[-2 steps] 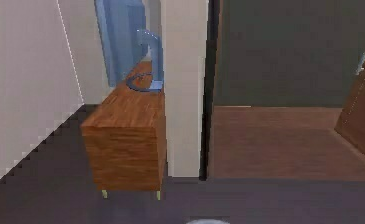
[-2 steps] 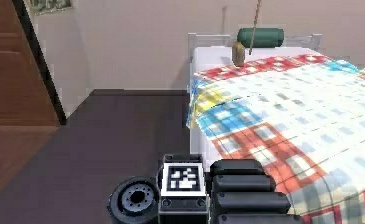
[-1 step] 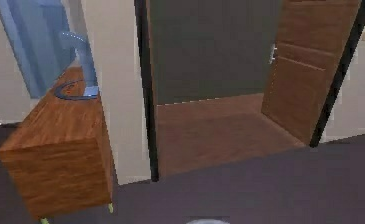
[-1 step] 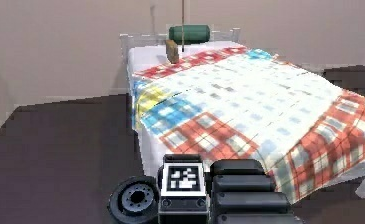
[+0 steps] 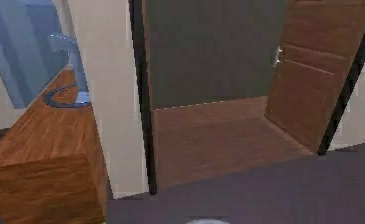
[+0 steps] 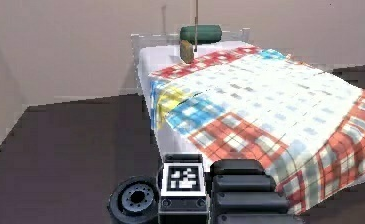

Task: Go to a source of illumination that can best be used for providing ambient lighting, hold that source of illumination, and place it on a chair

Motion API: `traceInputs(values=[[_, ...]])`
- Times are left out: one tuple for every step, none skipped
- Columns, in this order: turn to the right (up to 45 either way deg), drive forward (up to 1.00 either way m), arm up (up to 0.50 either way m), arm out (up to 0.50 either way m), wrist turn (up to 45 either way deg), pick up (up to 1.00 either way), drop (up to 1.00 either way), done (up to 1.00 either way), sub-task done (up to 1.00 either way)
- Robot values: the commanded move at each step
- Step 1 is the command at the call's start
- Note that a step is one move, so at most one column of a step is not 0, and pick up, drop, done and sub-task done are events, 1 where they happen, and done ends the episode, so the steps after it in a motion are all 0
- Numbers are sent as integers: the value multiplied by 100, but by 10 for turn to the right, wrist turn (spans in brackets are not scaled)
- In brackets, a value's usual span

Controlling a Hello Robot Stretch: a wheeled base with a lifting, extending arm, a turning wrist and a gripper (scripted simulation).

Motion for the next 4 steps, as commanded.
traceInputs(values=[[210, 0, 0, 0, 0, 0, 0, 0, 0], [30, 0, 0, 0, 0, 0, 0, 0, 0], [0, 100, 0, 0, 0, 0, 0, 0, 0], [0, 30, 0, 0, 0, 0, 0, 0, 0]])
